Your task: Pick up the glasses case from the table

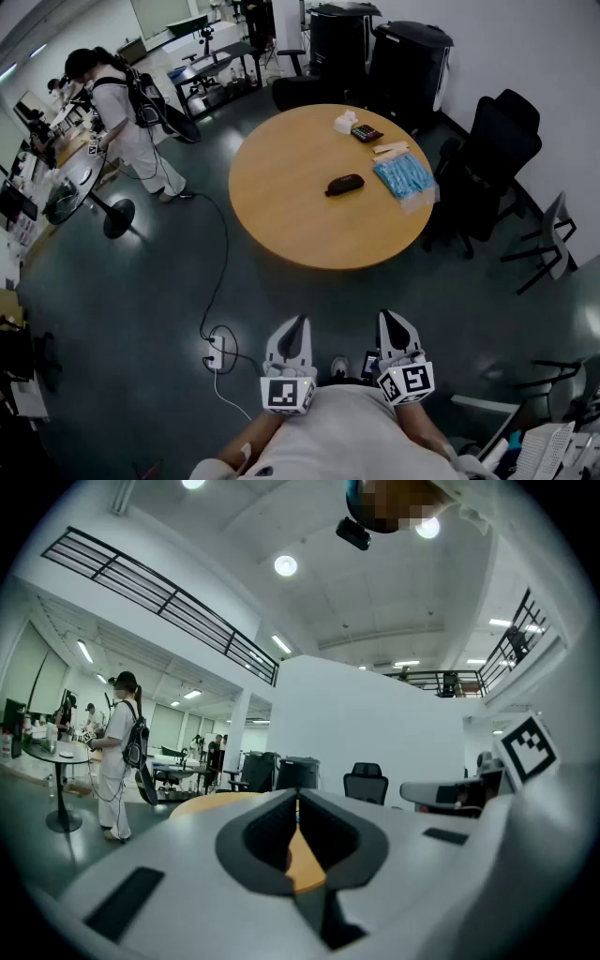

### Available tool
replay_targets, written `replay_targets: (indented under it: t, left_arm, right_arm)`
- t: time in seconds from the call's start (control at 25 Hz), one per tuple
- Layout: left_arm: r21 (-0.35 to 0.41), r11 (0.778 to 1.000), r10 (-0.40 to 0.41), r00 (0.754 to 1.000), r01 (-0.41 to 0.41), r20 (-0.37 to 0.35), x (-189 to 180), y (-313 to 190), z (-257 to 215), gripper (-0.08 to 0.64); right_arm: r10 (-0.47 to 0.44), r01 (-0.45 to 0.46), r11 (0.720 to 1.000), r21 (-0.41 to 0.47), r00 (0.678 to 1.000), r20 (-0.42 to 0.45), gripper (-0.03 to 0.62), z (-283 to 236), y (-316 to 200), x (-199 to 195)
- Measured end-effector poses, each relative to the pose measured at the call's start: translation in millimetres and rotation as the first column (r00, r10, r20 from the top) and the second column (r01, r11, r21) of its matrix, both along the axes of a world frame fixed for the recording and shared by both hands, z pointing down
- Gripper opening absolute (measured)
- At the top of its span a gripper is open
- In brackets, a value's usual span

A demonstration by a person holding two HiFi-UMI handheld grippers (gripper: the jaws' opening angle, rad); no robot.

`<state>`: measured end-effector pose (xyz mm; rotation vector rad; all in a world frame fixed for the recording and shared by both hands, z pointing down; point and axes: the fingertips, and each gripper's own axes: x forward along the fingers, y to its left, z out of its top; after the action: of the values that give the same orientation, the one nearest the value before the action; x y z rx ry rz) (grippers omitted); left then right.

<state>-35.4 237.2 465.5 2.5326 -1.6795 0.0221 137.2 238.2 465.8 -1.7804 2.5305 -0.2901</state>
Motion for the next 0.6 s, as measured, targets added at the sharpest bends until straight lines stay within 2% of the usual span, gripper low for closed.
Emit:
replay_targets:
  t: [0.4,0.6]
  left_arm:
    - [-0.006,1.000,0.003,1.000,-0.003,-0.010,11.2,-0.3,7.5,0.014]
    - [-0.013,1.000,-0.011,1.000,0.011,0.002,17.0,-3.6,10.6,0.014]
  right_arm:
    - [-0.009,0.009,1.000,-0.008,1.000,0.016,0.015,3.5,-2.0,9.9]
    - [-0.054,0.054,0.998,0.010,0.998,0.024,0.015,3.5,-6.3,10.2]
